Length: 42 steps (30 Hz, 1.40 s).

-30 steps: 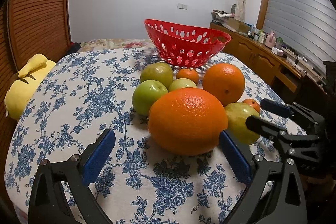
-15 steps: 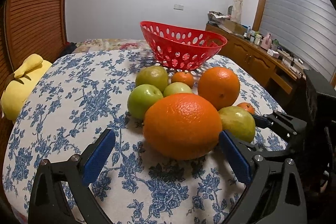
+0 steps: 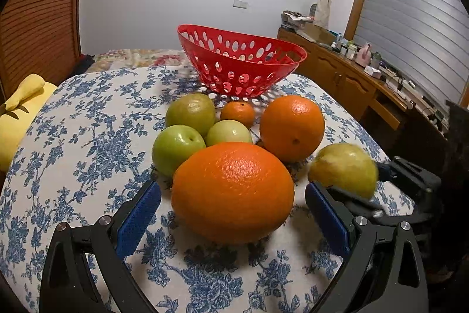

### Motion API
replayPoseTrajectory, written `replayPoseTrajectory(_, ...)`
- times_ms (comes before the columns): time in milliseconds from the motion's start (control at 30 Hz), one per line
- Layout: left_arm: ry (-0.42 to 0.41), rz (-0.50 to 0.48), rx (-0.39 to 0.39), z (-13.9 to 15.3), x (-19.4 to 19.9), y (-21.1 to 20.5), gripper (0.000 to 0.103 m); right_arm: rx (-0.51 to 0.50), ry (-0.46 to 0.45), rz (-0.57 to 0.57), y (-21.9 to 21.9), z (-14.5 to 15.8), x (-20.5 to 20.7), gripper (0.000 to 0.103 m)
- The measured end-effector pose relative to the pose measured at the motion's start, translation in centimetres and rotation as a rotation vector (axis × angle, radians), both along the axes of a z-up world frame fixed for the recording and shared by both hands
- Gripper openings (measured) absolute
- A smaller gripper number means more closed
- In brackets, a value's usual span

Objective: Organize fruits
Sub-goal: 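Reach the right tool to the yellow-green pear and close on it, then grasp the large orange with the left tool while the right tool lifts the pear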

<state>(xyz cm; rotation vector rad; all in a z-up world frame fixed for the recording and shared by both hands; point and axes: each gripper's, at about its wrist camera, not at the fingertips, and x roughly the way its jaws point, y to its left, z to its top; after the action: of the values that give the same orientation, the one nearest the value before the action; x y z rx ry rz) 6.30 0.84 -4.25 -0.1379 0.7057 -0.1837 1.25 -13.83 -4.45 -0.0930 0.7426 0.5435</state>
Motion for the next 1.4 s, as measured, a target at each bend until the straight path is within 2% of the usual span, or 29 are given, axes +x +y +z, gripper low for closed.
replayPoseTrajectory(400,0.049,0.004,0.025,-1.1,1.6,-1.2,0.099,-0.002,-0.041,-0.074,-3.5,1.8,0.8,0.062)
replayPoseTrajectory(667,0.093,-0.034,-0.019,-1.7,2.6,-1.0,0.099,-0.001,-0.036,-0.108,-5.4,1.7,1.6,0.062)
replayPoseTrajectory(733,0.096,-0.048,-0.033,-1.7,2.7,-0.9,0.096,-0.006,-0.032,-0.109,-5.5,1.6,1.7,0.062)
replayPoseTrajectory(900,0.086,-0.053,-0.018,-1.6,2.4,-1.0,0.095,-0.017,-0.020,-0.103,-5.4,1.2,1.9,0.062)
replayPoseTrajectory(1067,0.076,-0.047,-0.046,-1.2,1.7,-0.6,0.094,-0.022,-0.025,-0.092,-5.1,1.5,2.3,0.062)
replayPoseTrajectory(1400,-0.028,-0.072,-0.065,2.9,-0.1,-0.1,0.094,-0.034,-0.066,-0.061,-4.5,3.4,4.0,0.062)
